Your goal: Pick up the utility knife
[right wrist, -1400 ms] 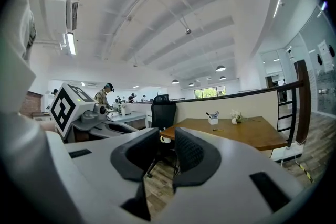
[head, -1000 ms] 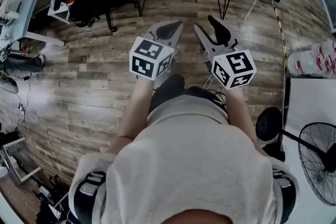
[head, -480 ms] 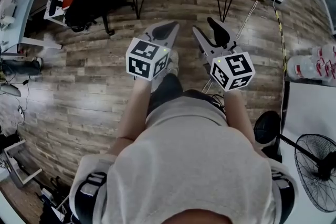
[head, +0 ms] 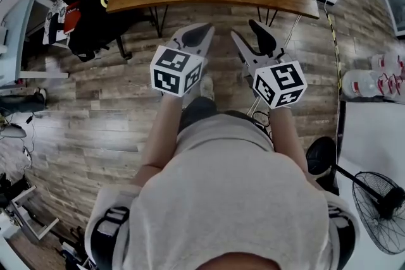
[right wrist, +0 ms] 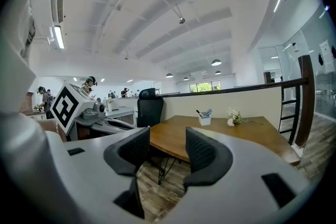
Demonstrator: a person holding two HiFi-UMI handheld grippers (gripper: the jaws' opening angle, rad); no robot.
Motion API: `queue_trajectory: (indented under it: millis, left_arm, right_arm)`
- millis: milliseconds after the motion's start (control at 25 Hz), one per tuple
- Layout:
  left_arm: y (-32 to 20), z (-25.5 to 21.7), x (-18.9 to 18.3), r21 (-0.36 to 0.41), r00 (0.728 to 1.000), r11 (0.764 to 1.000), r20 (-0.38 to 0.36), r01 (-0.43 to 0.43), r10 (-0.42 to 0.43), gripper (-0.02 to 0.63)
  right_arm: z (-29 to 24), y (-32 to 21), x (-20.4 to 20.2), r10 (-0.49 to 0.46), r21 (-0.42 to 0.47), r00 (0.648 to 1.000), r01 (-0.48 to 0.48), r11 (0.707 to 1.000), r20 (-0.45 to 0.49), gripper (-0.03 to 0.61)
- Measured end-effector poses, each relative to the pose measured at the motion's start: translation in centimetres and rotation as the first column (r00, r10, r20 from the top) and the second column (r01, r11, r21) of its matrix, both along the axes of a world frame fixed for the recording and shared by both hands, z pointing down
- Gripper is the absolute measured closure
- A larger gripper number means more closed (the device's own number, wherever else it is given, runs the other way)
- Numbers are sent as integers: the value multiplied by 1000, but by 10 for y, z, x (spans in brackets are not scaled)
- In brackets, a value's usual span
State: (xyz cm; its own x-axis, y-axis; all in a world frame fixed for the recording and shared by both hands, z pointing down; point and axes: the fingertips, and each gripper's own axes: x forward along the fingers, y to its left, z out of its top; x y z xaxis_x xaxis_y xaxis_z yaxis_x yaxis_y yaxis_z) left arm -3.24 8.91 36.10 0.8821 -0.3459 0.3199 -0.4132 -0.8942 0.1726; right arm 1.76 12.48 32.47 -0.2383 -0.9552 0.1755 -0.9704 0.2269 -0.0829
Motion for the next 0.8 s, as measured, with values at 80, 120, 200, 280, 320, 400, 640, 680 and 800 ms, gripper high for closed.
queue_trajectory:
  millis: [80,120,200,280,320,400,640,680,800]
  left_arm:
    - [-22,-4,6,9,1000,1000,-6,-13,13,598]
    - [-33,-5,9,13,1000,1000,-8,-20,20,598]
    - [-55,-8,14,21,999,999,-8,-35,35,598]
    - [-74,-11,18,29,999,998,-6,-49,49,598]
    - [-81,-12,19,31,998,998,-6,-55,55,598]
    - [-93,-12,20,29,998,997,-8,-65,66,598]
    - [-112,-2,15,-8,997,997,-9,-71,71,598]
    - [-114,1,14,-16,998,997,-7,-70,70,598]
    - [-118,9,12,-35,998,997,-6,-64,64,598]
  right_arm:
    - [-2,-22,6,12,4,1000,-12,1000,-2,371]
    - [-3,-33,8,18,7,1000,-18,1000,-2,371]
    - [-4,-55,12,30,10,1000,-30,1000,-5,371]
    - [-6,-74,16,40,11,999,-40,999,-9,371]
    - [-8,-82,17,45,13,999,-45,999,-9,371]
    - [-8,-94,17,56,14,998,-55,998,-6,371]
    - [3,-114,17,70,-24,998,-70,997,-3,371]
    - [6,-116,17,69,-34,998,-69,997,-3,371]
    - [16,-122,14,57,-64,998,-58,996,-6,371]
